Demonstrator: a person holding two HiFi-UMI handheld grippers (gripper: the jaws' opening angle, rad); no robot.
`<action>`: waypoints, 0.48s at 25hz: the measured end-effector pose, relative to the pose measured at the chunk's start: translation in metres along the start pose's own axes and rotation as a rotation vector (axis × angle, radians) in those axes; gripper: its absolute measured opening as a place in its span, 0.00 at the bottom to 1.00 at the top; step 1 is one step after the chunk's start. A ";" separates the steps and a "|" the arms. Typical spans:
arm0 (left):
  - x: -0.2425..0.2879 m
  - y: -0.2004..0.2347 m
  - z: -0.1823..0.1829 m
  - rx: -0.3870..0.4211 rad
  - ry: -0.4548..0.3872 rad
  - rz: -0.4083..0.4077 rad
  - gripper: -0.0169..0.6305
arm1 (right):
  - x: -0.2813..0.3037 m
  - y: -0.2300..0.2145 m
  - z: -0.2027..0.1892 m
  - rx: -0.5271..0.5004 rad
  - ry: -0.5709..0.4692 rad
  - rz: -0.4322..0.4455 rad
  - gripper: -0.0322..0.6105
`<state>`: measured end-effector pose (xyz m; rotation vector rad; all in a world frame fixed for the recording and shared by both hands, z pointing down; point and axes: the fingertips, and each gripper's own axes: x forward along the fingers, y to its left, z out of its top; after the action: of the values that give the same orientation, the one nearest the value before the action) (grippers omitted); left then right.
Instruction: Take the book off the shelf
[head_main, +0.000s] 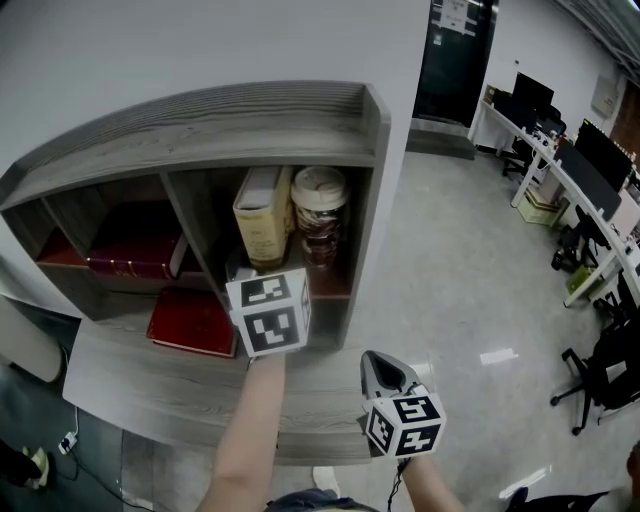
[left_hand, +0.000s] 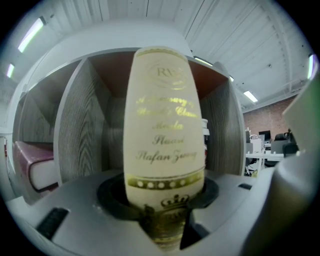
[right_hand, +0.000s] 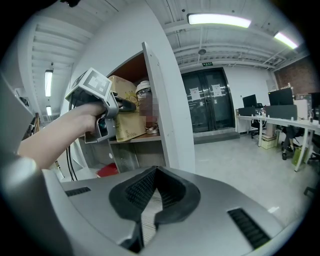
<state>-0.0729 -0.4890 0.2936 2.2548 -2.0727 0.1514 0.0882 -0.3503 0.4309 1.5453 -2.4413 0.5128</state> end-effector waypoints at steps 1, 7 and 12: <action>-0.002 0.000 0.000 0.003 0.000 -0.001 0.38 | -0.001 0.001 0.000 0.000 0.000 0.000 0.06; -0.019 0.000 0.000 0.021 0.002 -0.012 0.38 | -0.006 0.012 -0.003 -0.002 0.002 0.011 0.06; -0.035 0.002 0.000 0.023 -0.004 -0.005 0.38 | -0.013 0.019 -0.006 -0.008 0.003 0.018 0.06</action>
<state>-0.0778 -0.4543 0.2893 2.2757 -2.0775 0.1718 0.0767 -0.3297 0.4282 1.5202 -2.4537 0.5079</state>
